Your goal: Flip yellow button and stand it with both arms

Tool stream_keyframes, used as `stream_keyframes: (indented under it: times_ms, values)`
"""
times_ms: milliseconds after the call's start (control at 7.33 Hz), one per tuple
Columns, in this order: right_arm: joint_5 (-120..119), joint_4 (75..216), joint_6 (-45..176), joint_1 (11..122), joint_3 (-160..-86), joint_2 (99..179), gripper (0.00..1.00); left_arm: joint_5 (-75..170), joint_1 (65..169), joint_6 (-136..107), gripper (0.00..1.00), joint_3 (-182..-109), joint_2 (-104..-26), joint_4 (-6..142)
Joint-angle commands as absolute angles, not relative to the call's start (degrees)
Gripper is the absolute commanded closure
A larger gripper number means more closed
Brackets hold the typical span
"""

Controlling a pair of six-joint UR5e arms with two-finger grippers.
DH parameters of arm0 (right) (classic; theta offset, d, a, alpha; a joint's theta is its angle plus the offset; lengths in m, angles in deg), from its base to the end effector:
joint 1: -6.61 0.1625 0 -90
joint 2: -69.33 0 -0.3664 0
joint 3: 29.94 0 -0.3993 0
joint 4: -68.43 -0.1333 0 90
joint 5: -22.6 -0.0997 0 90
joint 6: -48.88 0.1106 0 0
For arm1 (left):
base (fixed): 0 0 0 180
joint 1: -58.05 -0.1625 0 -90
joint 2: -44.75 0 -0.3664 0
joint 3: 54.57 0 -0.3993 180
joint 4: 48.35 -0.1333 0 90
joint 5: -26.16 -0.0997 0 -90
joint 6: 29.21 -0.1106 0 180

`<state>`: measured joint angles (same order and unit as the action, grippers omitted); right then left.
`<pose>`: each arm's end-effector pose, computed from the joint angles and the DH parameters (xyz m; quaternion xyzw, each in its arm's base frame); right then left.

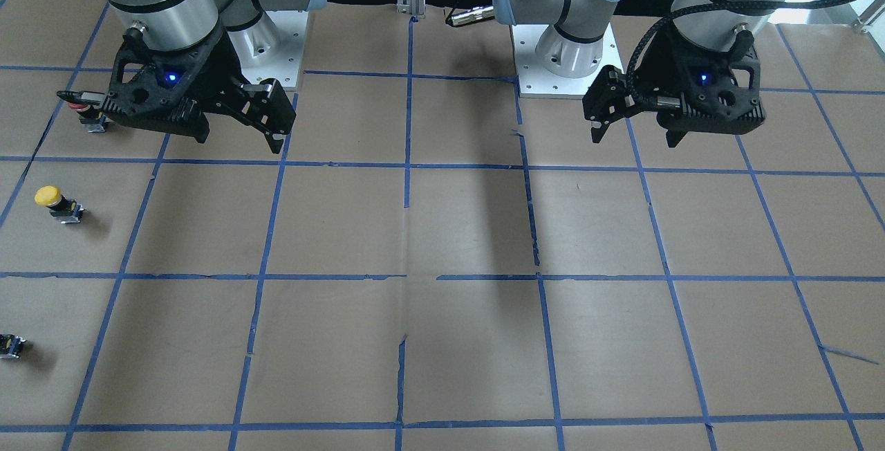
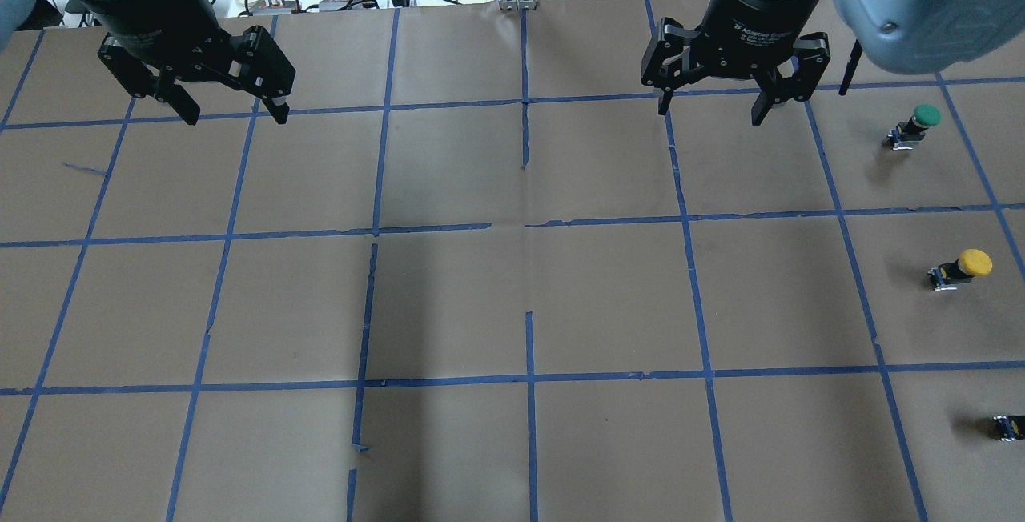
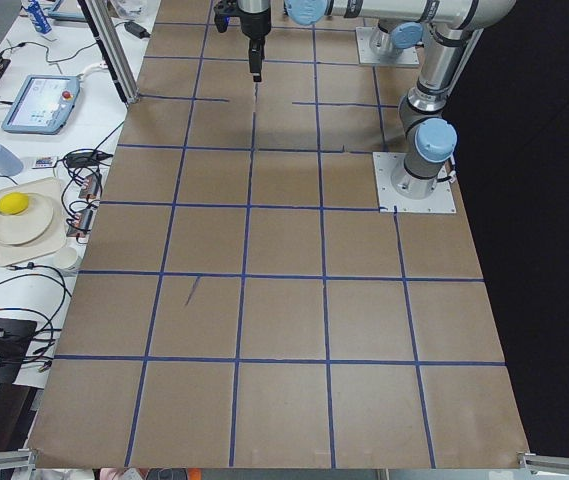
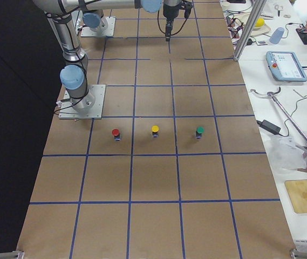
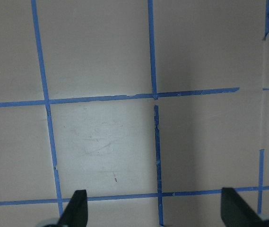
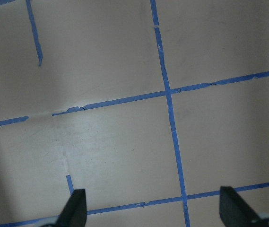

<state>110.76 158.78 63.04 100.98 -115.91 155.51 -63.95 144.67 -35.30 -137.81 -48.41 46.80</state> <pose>0.1764 -0.5125 0.4200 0.0852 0.9962 -0.0022 0.0166 -0.1025 -0.5223 0.4402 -0.0237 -0.9996 -0.0136 0.0002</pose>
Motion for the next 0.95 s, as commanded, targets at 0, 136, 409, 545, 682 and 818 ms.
stream_keyframes:
  times_ms: [0, 136, 409, 545, 682, 818]
  values:
    - [110.58, 159.47, 63.11, 101.01, -116.85, 155.55, 0.00, -63.93, 144.71, -35.36, 0.00, -138.33, -48.67, 46.31]
    - [110.49, 159.57, 63.55, 101.01, -117.04, 155.64, 0.00, -63.84, 145.23, -35.18, 0.00, -138.33, -49.20, 46.22]
    - [110.76, 159.39, 63.29, 101.10, -117.21, 156.60, 0.00, -63.84, 145.85, -35.01, 0.00, -138.77, -49.29, 46.31]
    - [110.67, 159.48, 63.29, 101.10, -117.56, 156.52, 0.00, -63.84, 145.85, -35.01, 0.00, -138.85, -49.38, 46.22]
    - [110.23, 159.57, 63.20, 101.10, -117.56, 156.52, 0.00, -63.76, 145.85, -35.01, 0.00, -138.85, -49.38, 46.22]
    - [110.14, 159.57, 63.12, 101.10, -117.56, 156.52, 0.00, -63.75, 145.85, -35.01, 0.00, -138.85, -49.38, 46.22]
